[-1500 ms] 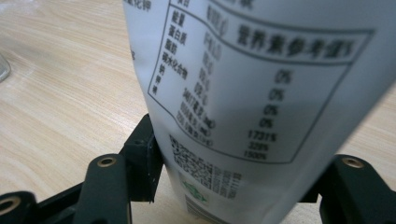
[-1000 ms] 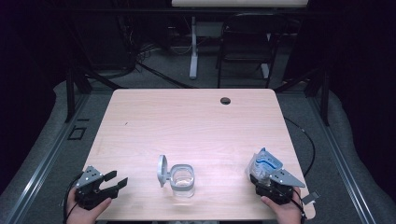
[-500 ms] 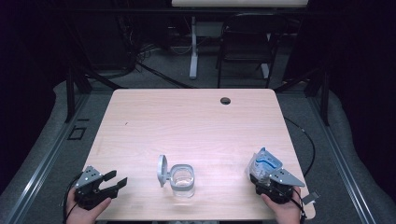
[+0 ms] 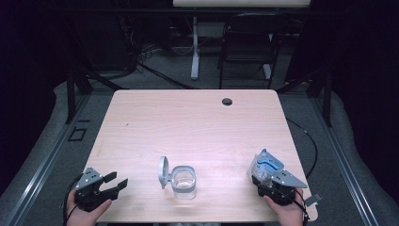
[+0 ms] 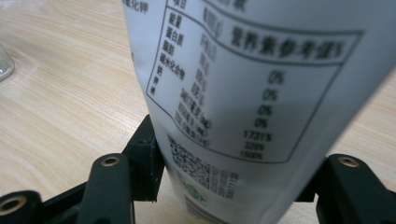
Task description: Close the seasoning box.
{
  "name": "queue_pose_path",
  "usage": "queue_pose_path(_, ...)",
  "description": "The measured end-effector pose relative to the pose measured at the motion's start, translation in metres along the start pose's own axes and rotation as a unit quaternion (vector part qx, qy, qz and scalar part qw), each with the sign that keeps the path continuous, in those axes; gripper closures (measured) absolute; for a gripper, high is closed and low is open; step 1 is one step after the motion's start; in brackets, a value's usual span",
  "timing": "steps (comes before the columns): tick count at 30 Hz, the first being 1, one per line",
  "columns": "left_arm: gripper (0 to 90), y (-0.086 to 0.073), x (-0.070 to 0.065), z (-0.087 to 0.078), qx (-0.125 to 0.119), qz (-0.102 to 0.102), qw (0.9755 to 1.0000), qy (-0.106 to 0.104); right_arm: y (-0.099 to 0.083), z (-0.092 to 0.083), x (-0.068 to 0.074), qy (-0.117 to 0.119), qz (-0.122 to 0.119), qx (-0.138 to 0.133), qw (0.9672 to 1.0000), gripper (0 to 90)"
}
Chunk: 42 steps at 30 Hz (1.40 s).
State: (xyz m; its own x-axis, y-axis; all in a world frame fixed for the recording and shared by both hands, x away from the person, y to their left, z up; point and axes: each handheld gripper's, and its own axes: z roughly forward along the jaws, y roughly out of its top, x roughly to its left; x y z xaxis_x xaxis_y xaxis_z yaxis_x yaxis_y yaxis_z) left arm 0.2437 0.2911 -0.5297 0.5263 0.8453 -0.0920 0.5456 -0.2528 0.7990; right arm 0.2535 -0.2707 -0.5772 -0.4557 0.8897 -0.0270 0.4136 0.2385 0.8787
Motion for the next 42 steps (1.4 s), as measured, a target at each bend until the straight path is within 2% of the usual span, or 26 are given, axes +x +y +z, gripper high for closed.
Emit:
queue_pose_path(4, 45.3, 0.0, 0.0, 0.0, 0.0, 0.0, 1.0, 0.001, 0.001, -0.001, -0.001, 0.001, 0.007, -0.004, 1.0, 41.6)
queue_pose_path(9, 45.4, -0.001, 0.0, 0.001, 0.001, -0.001, 1.0, 0.002, 0.006, -0.005, 0.0, 0.002, 0.017, -0.026, 0.9995, 41.5)
queue_pose_path(13, 45.3, -0.001, 0.0, 0.001, 0.001, -0.002, 1.0, 0.002, 0.011, -0.009, 0.002, -0.004, 0.006, -0.027, 0.9996, 41.5)
queue_pose_path(17, 45.4, -0.001, 0.0, 0.0, 0.0, -0.002, 1.0, 0.003, 0.015, -0.011, 0.003, -0.009, 0.004, -0.034, 0.9994, 41.5)
queue_pose_path(20, 45.3, 0.0, 0.001, -0.001, 0.0, -0.003, 1.0, 0.003, 0.018, -0.015, 0.004, -0.011, -0.003, -0.026, 0.9996, 41.6)
queue_pose_path(22, 45.4, 0.0, 0.002, -0.002, -0.005, -0.007, 1.0, 0.004, 0.021, -0.015, 0.005, -0.005, 0.004, -0.031, 0.9995, 41.5)
queue_pose_path(23, 45.4, 0.0, 0.003, -0.003, -0.007, -0.008, 0.9999, 0.004, 0.023, -0.017, 0.006, -0.005, -0.004, -0.022, 0.9997, 41.6)
queue_pose_path(26, 45.4, 0.0, 0.003, -0.004, -0.005, -0.009, 0.9999, 0.006, 0.028, -0.015, 0.01, -0.006, -0.02, -0.018, 0.9996, 41.5)
queue_pose_path(36, 45.5, -0.002, 0.006, -0.006, -0.006, -0.016, 0.9998, 0.009, 0.049, -0.005, 0.03, 0.011, -0.053, -0.022, 0.9983, 41.5)
queue_pose_path(42, 45.5, -0.003, 0.007, -0.008, -0.009, -0.018, 0.9997, 0.01, 0.06, 0.003, 0.041, 0.023, -0.058, -0.028, 0.9976, 41.5)
